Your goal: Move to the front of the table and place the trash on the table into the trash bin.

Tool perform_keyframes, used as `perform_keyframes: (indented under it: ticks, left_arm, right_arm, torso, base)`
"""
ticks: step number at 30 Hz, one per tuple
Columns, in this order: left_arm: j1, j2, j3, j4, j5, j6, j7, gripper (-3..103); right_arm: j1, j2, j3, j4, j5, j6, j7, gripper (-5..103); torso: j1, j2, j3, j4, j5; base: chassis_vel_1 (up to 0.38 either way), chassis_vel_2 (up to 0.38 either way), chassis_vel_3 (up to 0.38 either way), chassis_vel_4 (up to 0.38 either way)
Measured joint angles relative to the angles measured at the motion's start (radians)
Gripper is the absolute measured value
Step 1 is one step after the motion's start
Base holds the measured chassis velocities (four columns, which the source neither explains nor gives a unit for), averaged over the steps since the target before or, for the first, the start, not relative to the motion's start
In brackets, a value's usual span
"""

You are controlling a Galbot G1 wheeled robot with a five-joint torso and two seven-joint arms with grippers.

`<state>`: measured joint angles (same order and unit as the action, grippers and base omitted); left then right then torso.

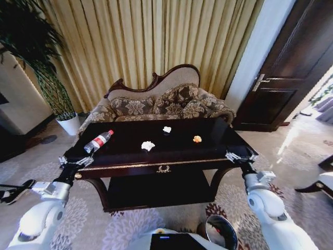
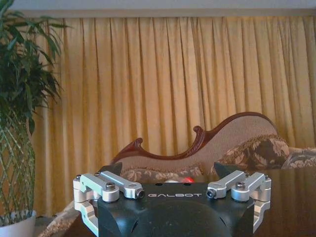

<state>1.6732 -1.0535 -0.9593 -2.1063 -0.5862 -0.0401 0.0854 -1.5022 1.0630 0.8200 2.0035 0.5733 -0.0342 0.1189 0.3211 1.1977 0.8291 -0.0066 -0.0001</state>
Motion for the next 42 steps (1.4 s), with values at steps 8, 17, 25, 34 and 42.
perform_keyframes:
  ticks: [8,17,25,34,42]
  left_arm:
    - [-0.01,0.007,-0.015,-0.027,-0.006,0.041,-0.026,100]
    - [0.011,-0.007,-0.034,-0.069,0.001,0.124,-0.071,100]
    - [0.018,-0.03,-0.031,-0.082,0.017,0.128,-0.071,100]
    - [0.039,-0.061,-0.03,-0.107,0.038,0.132,-0.073,100]
    - [0.039,-0.064,-0.028,-0.103,0.038,0.129,-0.072,100]
  right_arm:
    - [0.095,-0.033,-0.039,0.033,0.029,-0.112,0.0,100]
    - [0.241,-0.114,-0.116,0.049,0.11,-0.342,0.0,100]
    - [0.392,-0.11,-0.238,0.007,0.227,-0.527,0.0,100]
    - [0.608,-0.054,-0.421,-0.173,0.224,-0.548,0.0,100]
    - [0.614,-0.047,-0.437,-0.239,0.152,-0.55,0.0,100]
  torso:
    - [-0.001,0.001,-0.001,0.0001,0.0004]
    - [0.0,0.0,0.0,0.0002,0.0]
    - [-0.001,0.0,0.0,0.0001,0.0002]
    - [0.0,0.0,0.0,0.0001,0.0002]
    - [0.0,0.0,0.0,0.0,0.0002]
  base:
    - [0.003,-0.007,-0.004,0.005]
    - [0.0,0.0,0.0,0.0]
    - [0.0,0.0,0.0,0.0]
    - [0.0,0.0,0.0,0.0]
    - [0.0,0.0,0.0,0.0]
